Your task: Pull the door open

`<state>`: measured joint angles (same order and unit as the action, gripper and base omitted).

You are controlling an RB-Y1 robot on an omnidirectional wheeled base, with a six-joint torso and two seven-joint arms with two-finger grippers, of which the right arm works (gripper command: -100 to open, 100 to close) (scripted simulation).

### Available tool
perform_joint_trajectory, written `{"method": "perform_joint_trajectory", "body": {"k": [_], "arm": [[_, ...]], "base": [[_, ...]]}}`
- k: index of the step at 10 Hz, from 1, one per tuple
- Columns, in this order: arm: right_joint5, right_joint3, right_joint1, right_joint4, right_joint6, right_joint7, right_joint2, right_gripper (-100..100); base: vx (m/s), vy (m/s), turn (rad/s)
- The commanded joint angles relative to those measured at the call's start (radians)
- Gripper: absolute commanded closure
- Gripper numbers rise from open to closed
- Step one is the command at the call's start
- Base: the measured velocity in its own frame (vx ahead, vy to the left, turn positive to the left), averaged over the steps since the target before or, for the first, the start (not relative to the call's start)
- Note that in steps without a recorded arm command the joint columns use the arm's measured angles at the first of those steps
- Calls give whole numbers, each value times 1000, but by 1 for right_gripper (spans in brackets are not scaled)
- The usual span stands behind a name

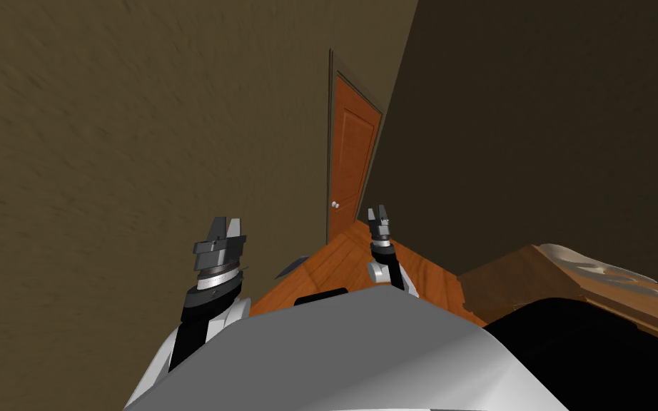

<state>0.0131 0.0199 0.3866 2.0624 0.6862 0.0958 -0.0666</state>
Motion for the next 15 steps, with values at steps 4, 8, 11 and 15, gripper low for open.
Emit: {"method": "perform_joint_trajectory", "body": {"k": [4, 8, 11, 15], "arm": [[-42, -2, -53, -149, 27, 107, -18, -100], [-72, -3, -89, -253, 47, 181, -32, -100], [-92, -3, -115, -324, 61, 232, -40, -100], [-123, -3, -154, -431, 83, 311, -53, -100]], "base": [[97, -56, 55], [75, -52, 45], [55, -42, 43], [59, -49, 51]]}}
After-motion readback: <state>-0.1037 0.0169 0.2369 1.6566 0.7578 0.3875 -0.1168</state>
